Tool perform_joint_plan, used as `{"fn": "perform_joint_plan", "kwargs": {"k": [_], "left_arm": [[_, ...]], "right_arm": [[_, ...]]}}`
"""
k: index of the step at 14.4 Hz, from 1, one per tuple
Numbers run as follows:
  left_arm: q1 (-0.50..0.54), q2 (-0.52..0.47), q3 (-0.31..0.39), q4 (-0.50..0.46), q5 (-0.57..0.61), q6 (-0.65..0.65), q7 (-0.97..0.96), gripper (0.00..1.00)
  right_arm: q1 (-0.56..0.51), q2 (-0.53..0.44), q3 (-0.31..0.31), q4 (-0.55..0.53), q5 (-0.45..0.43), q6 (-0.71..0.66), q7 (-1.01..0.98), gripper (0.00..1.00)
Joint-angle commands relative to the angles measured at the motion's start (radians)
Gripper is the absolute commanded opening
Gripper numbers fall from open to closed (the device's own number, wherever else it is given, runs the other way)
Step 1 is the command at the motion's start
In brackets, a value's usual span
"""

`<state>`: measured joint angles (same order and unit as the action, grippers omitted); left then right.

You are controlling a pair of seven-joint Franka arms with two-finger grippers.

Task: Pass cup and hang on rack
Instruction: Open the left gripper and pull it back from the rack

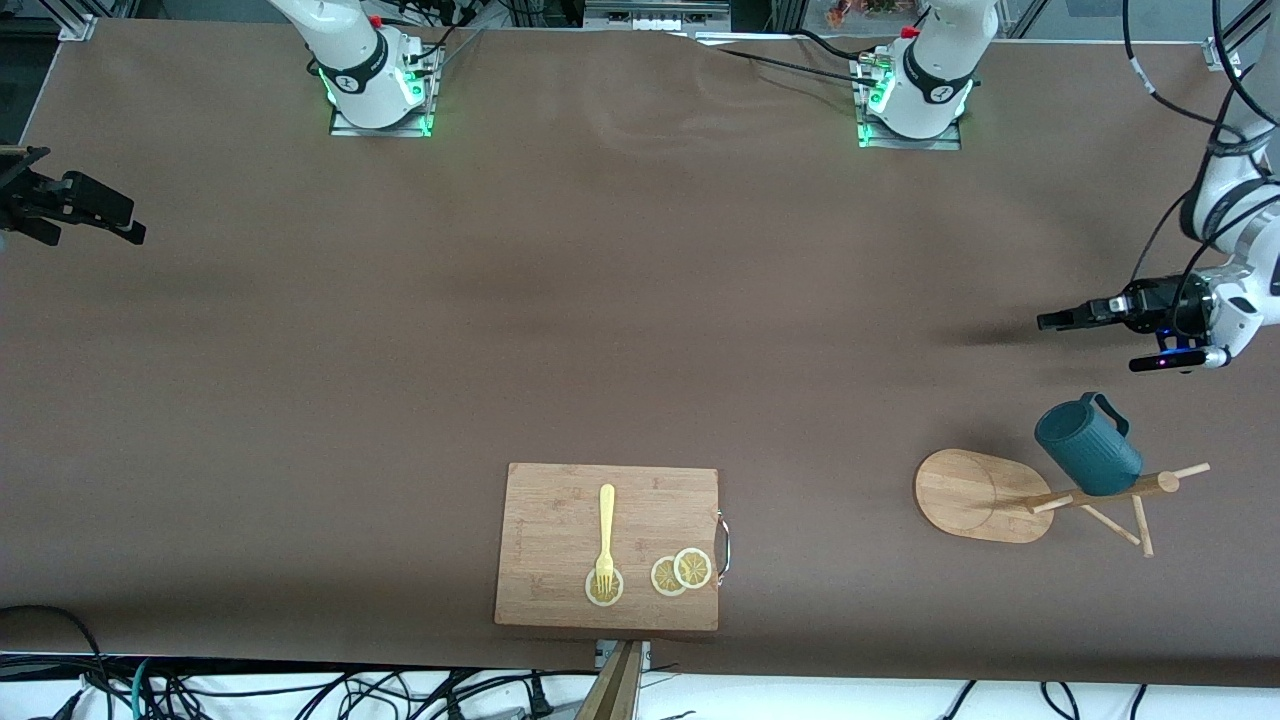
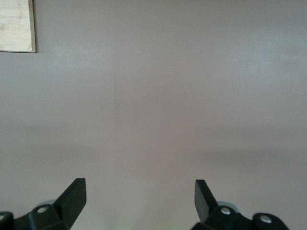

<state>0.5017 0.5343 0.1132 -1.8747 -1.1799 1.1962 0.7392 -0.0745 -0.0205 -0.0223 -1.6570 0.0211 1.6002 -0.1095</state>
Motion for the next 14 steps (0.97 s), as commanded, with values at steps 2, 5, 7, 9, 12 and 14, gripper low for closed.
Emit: {"fn": "perform_joint_plan", "kwargs": {"k": [2, 5, 7, 9, 12, 14], "left_arm": [[-0.081, -0.098, 0.006, 0.109, 0.228, 0.019, -0.059, 1.0], [-0.182, -0.145, 0.003, 0.279, 0.472, 0.025, -0.211, 1.0], [-0.254, -0.163, 0.002, 0.362, 0.584, 0.025, -0.357, 1.0], [-0.32, -0.178, -0.001, 0.41, 0.705, 0.055, -0.409, 1.0], [-0.417, -0.223, -0.03, 0.451, 0.932, 0.137, -0.464, 1.0], [-0.457, -0.247, -0.075, 0.48, 1.058, 0.172, -0.526, 1.0]], "right_arm": [[-0.002, 0.005, 0.002, 0.02, 0.013, -0.016, 0.007, 1.0], [-0.002, 0.005, 0.002, 0.02, 0.013, -0.016, 0.007, 1.0], [-0.002, 0.005, 0.002, 0.02, 0.013, -0.016, 0.007, 1.0], [-0.002, 0.005, 0.002, 0.02, 0.013, -0.016, 0.007, 1.0], [-0.002, 0.005, 0.002, 0.02, 0.013, -0.016, 0.007, 1.0], [-0.002, 0.005, 0.002, 0.02, 0.013, -0.016, 0.007, 1.0]]}}
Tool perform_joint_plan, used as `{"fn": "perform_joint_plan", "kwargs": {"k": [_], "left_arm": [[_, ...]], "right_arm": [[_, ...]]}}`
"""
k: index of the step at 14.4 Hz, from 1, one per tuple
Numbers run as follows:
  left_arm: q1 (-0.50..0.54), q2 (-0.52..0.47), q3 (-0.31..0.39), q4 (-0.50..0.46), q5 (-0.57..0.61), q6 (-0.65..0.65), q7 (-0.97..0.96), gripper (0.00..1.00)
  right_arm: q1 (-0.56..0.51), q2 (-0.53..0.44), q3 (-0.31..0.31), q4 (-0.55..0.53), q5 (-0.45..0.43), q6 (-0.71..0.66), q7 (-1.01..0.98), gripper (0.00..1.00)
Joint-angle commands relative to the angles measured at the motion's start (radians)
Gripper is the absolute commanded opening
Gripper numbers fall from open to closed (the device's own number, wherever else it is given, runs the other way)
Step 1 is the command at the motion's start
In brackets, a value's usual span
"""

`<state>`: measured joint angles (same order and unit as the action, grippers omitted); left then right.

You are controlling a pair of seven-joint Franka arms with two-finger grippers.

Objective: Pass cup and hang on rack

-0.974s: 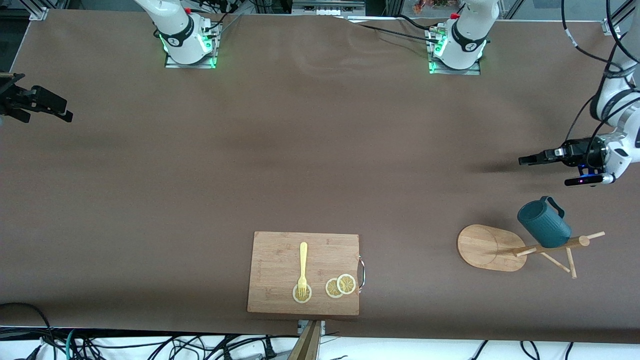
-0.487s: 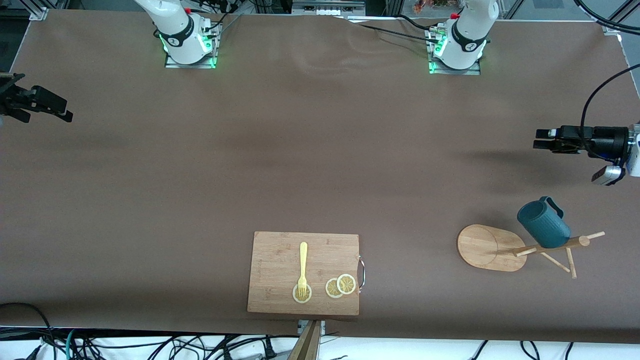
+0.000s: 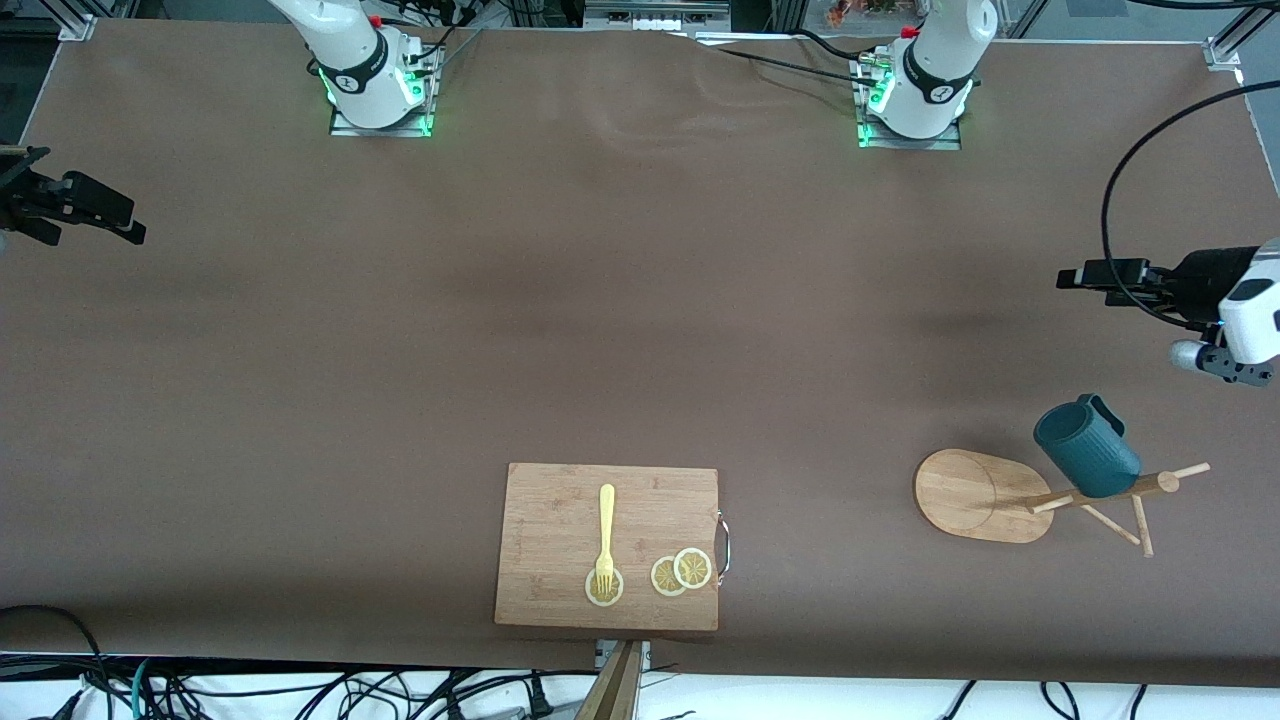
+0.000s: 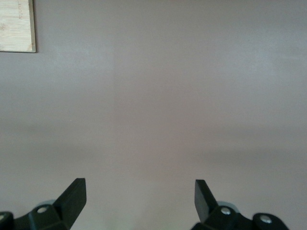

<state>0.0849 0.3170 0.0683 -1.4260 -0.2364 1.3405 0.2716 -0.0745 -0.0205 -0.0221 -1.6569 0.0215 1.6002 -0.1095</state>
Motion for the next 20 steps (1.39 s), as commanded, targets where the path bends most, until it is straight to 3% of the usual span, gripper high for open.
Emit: {"fn": "perform_joint_plan", "kwargs": {"k": [1, 3, 9, 11, 15, 20], "left_arm": [[-0.057, -0.036, -0.051, 0.051, 0.197, 0.043, -0.057, 1.0], [-0.079, -0.08, -0.058, 0.055, 0.275, 0.106, -0.048, 1.0], [-0.076, -0.16, -0.064, 0.072, 0.217, 0.097, -0.13, 1.0], [-0.08, -0.197, -0.061, 0.052, 0.186, 0.075, -0.247, 1.0], [-0.08, -0.243, -0.065, -0.019, 0.177, 0.075, -0.261, 1.0], [-0.1, -0.213, -0.068, 0.004, 0.19, 0.048, -0.259, 1.0]], "right_arm": [[-0.002, 0.005, 0.002, 0.019, 0.012, -0.016, 0.007, 1.0], [-0.002, 0.005, 0.002, 0.02, 0.012, -0.016, 0.007, 1.0], [-0.002, 0.005, 0.002, 0.02, 0.012, -0.016, 0.007, 1.0], [-0.002, 0.005, 0.002, 0.02, 0.012, -0.016, 0.007, 1.0], [-0.002, 0.005, 0.002, 0.02, 0.012, -0.016, 0.007, 1.0], [-0.002, 0.005, 0.002, 0.02, 0.012, -0.016, 0.007, 1.0]]}}
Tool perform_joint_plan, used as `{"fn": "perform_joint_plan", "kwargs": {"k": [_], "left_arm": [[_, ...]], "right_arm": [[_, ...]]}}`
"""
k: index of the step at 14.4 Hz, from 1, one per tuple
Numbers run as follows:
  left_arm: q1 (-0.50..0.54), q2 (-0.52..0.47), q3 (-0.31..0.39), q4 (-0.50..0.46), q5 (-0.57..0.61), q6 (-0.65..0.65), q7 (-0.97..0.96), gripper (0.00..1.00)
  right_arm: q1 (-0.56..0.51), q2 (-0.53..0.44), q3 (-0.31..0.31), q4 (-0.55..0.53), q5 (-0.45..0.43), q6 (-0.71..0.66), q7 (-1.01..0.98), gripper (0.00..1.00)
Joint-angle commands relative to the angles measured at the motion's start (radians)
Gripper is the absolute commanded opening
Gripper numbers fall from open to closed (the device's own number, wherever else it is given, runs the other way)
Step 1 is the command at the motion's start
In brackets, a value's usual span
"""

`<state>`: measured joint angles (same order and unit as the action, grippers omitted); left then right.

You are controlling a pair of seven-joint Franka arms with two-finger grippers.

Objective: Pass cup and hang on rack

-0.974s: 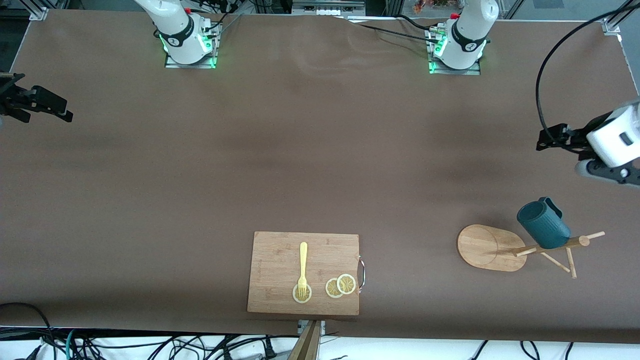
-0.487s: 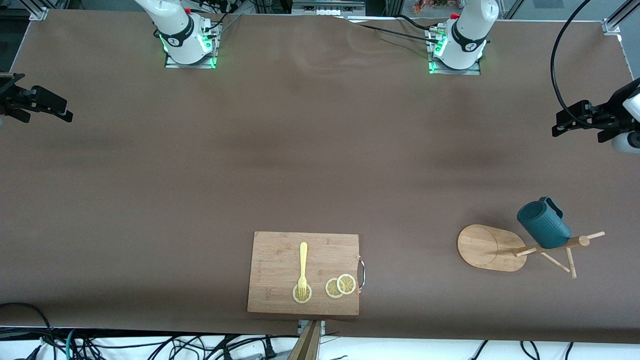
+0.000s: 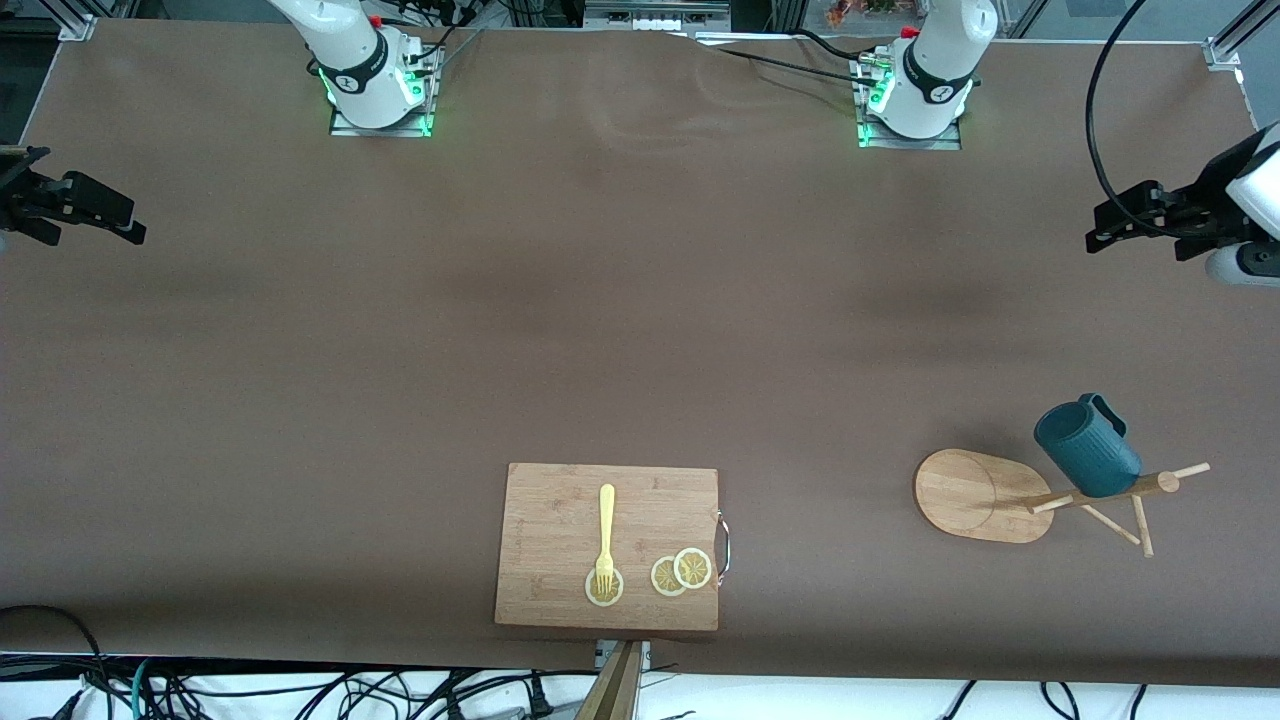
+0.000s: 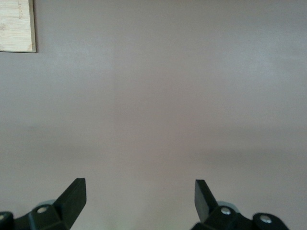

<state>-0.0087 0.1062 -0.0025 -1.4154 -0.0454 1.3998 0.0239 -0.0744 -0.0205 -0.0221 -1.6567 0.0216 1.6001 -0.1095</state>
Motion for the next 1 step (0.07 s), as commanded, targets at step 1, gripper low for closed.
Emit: {"fn": "perform_joint_plan", "kwargs": {"k": [1], "left_arm": [[-0.007, -0.002, 0.003, -0.004, 0.001, -0.015, -0.012, 1.0]], "right_arm": [[-0.002, 0.005, 0.002, 0.02, 0.012, -0.015, 0.007, 1.0]]}}
